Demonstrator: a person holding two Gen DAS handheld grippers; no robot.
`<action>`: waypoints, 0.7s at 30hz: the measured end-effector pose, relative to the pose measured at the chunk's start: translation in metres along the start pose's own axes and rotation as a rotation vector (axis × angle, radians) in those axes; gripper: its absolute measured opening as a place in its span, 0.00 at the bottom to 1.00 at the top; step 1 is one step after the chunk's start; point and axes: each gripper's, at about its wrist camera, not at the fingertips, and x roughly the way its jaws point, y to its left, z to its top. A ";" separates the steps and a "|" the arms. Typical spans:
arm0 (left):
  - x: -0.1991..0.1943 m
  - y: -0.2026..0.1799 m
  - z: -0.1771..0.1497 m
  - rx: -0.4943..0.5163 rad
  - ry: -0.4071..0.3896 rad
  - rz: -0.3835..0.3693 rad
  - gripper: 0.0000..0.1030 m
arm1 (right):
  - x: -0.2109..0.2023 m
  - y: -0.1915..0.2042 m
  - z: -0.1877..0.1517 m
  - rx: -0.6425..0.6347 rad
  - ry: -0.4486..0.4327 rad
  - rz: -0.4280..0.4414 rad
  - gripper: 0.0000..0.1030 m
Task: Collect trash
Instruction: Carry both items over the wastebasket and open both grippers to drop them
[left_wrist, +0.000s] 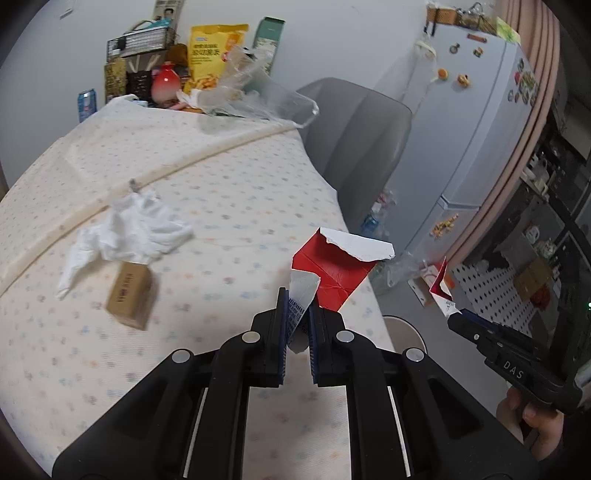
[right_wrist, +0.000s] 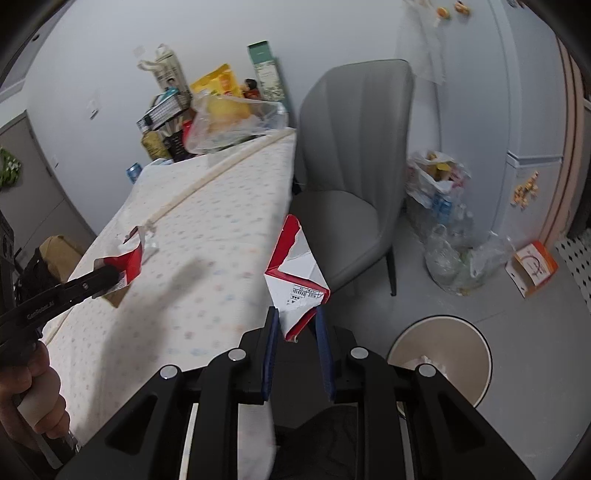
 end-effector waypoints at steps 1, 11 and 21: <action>0.005 -0.006 0.000 0.007 0.009 -0.003 0.10 | 0.001 -0.009 0.000 0.014 0.000 -0.006 0.20; 0.041 -0.053 0.005 0.089 0.062 -0.034 0.10 | 0.009 -0.080 -0.012 0.143 0.008 -0.061 0.20; 0.071 -0.108 0.011 0.186 0.108 -0.049 0.10 | 0.014 -0.143 -0.026 0.267 -0.003 -0.084 0.20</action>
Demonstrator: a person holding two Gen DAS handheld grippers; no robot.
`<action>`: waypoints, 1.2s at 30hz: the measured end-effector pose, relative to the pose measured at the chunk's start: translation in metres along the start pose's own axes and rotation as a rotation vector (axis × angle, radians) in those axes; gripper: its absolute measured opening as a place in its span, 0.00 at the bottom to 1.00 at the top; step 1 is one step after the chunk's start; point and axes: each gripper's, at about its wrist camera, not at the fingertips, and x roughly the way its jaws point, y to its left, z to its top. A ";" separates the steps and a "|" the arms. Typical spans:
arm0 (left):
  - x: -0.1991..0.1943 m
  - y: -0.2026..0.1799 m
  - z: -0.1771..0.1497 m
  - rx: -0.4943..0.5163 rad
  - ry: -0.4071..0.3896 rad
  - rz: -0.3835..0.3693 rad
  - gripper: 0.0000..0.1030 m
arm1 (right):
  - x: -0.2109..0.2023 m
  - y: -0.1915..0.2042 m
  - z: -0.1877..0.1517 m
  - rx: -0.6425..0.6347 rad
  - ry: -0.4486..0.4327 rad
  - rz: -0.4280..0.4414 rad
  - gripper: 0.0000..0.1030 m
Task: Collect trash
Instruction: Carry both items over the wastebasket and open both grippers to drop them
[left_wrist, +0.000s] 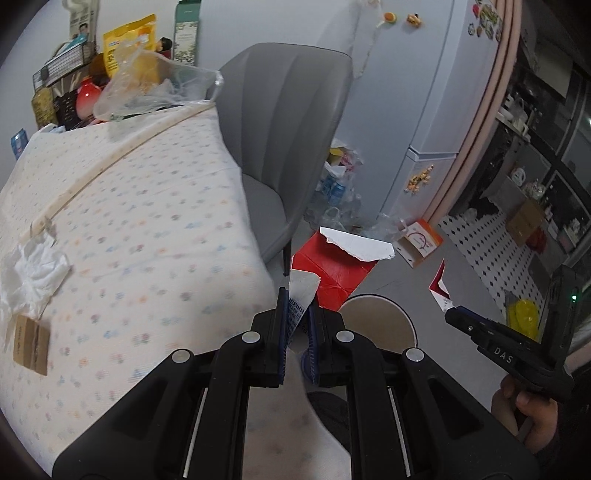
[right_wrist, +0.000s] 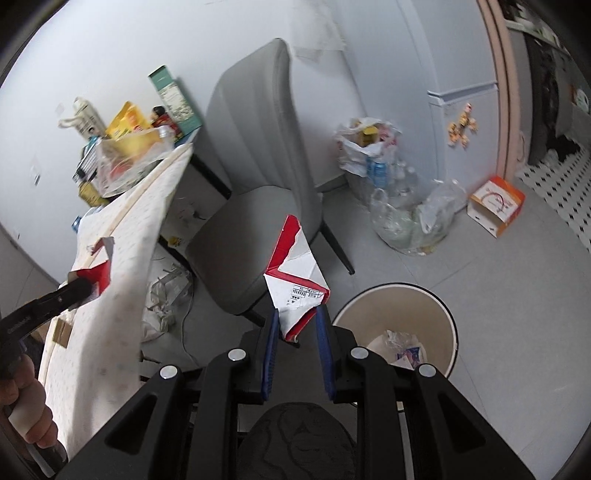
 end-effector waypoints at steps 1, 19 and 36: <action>0.003 -0.005 0.000 0.005 0.006 -0.001 0.10 | 0.001 -0.006 0.001 0.009 -0.004 -0.004 0.20; 0.048 -0.097 0.008 0.143 0.091 -0.113 0.10 | -0.032 -0.092 -0.012 0.193 -0.048 -0.064 0.55; 0.047 -0.105 0.003 0.127 0.102 -0.135 0.83 | -0.049 -0.102 -0.016 0.219 -0.080 -0.075 0.56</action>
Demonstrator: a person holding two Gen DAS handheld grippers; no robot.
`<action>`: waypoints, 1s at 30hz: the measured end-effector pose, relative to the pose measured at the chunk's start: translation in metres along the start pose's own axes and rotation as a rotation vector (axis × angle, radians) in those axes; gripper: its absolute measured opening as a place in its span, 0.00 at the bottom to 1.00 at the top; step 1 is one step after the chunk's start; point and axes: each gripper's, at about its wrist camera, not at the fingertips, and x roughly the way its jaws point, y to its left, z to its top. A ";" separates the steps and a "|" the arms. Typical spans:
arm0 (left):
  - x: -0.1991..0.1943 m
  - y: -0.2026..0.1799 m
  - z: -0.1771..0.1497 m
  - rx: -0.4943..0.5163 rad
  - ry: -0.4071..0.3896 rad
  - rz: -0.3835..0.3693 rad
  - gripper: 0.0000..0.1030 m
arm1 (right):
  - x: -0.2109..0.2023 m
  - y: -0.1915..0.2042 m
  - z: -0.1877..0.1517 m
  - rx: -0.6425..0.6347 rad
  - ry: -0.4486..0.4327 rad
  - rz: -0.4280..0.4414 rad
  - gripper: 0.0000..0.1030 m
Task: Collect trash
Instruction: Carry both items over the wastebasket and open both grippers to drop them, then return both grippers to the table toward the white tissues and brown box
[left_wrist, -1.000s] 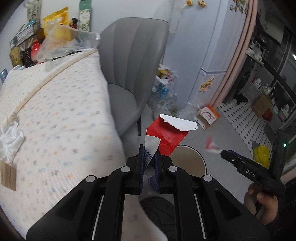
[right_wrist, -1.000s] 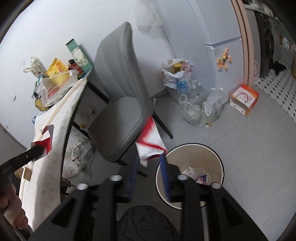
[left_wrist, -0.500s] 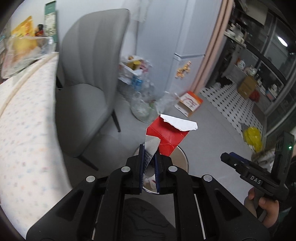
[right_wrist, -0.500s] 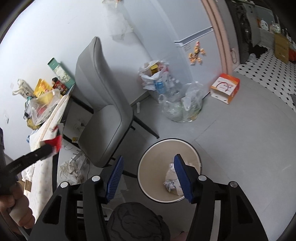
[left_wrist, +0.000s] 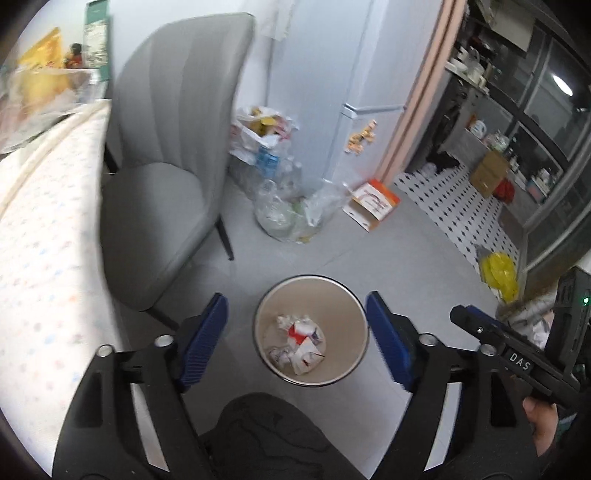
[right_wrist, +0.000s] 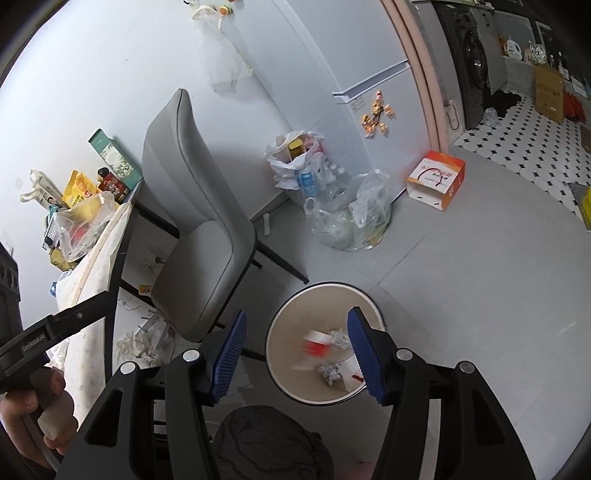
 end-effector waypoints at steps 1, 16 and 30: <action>-0.008 0.006 -0.002 -0.016 -0.020 0.005 0.86 | 0.002 0.004 -0.001 -0.005 0.003 0.007 0.57; -0.092 0.096 -0.021 -0.184 -0.190 0.056 0.94 | 0.000 0.106 -0.008 -0.168 -0.009 0.069 0.86; -0.149 0.178 -0.062 -0.350 -0.291 0.089 0.94 | -0.005 0.201 -0.040 -0.341 0.026 0.111 0.92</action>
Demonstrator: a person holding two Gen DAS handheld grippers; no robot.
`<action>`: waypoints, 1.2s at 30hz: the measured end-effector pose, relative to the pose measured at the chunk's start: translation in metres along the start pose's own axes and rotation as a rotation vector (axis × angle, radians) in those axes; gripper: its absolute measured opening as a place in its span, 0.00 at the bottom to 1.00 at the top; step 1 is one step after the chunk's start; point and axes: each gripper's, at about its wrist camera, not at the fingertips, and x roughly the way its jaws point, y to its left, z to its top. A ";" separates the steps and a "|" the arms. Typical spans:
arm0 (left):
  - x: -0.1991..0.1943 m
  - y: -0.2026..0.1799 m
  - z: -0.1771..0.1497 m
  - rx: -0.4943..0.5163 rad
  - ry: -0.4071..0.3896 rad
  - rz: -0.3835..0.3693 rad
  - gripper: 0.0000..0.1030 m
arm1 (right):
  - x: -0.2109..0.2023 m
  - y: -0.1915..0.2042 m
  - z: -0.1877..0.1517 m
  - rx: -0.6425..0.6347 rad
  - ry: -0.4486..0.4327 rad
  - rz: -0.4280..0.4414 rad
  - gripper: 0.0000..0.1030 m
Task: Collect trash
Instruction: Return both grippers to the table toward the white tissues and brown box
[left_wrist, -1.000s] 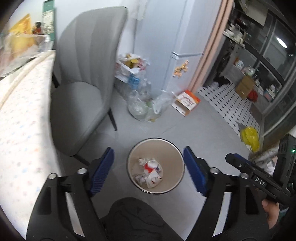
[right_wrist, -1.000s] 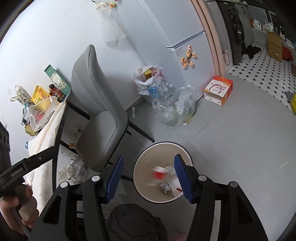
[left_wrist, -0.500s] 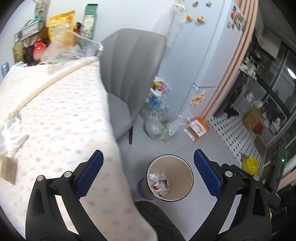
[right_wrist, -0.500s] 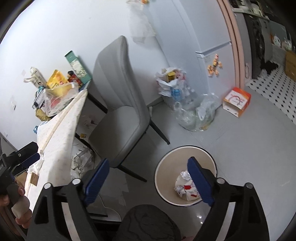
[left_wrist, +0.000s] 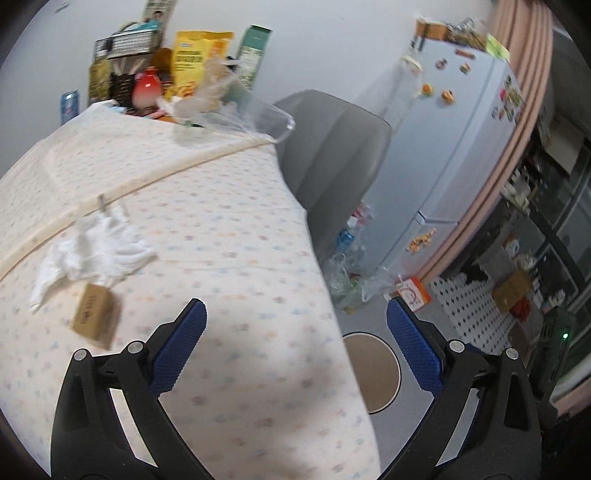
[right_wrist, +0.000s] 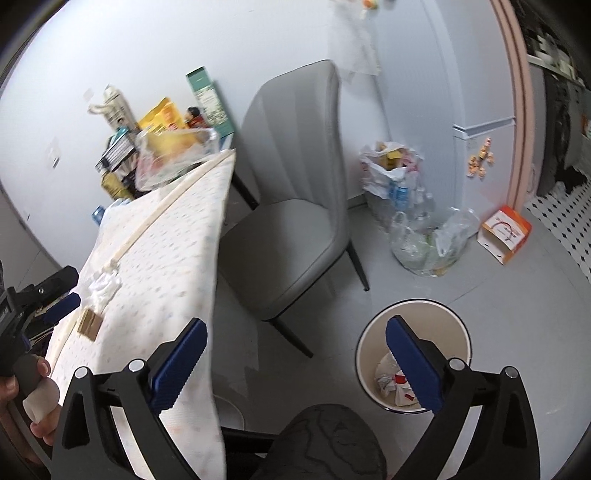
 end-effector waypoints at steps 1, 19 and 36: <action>-0.004 0.008 0.000 -0.017 -0.005 -0.006 0.94 | 0.001 0.007 -0.001 -0.012 0.004 0.004 0.92; -0.059 0.133 -0.007 -0.198 -0.111 0.066 0.94 | 0.014 0.124 0.006 -0.208 0.036 0.060 0.91; -0.019 0.202 -0.005 -0.265 -0.017 0.248 0.70 | 0.031 0.179 0.001 -0.306 0.081 0.134 0.91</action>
